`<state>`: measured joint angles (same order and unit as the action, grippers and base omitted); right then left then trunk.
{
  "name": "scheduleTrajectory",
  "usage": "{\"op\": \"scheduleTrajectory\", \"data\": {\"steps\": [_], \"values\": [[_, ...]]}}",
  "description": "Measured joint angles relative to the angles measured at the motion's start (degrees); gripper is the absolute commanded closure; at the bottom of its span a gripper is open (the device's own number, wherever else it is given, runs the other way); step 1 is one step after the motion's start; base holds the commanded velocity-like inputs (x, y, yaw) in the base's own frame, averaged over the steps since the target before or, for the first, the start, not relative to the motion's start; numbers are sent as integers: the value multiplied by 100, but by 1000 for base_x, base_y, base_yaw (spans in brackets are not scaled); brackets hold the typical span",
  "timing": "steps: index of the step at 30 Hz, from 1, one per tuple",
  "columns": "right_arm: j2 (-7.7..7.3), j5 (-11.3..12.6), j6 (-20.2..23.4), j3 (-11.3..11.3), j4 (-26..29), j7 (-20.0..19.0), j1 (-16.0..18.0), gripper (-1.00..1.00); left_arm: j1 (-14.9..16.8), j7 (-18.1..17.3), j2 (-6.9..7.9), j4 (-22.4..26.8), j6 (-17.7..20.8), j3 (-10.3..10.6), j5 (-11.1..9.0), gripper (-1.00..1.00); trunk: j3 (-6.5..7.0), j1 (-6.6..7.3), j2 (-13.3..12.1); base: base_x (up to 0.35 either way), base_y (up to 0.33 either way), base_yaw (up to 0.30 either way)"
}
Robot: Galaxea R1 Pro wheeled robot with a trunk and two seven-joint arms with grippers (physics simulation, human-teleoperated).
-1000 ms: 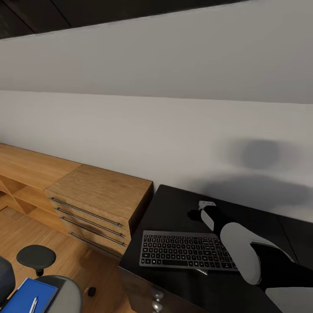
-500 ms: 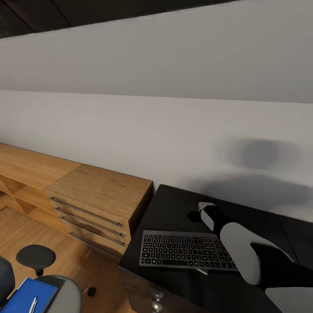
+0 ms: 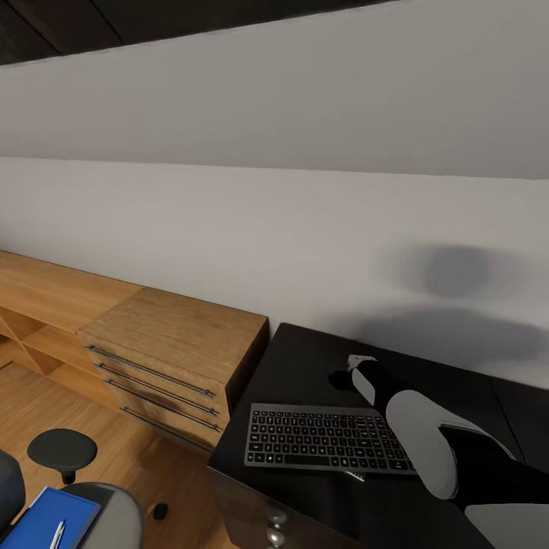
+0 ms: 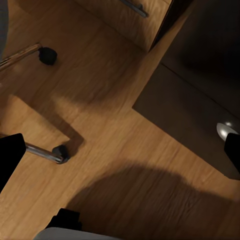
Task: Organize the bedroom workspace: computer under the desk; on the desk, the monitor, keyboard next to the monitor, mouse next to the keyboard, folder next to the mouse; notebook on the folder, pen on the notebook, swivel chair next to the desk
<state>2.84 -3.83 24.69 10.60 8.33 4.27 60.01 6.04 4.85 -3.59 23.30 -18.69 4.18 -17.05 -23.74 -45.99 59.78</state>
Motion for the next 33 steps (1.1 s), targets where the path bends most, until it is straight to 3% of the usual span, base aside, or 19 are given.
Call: {"op": "scheduleTrajectory", "data": {"steps": [33], "values": [[-4,0,-14,0,-119,-1,0,-100,0,-7,12,-8,-12,-5,1,-100,0,-1,0,-45,0,0]]}}
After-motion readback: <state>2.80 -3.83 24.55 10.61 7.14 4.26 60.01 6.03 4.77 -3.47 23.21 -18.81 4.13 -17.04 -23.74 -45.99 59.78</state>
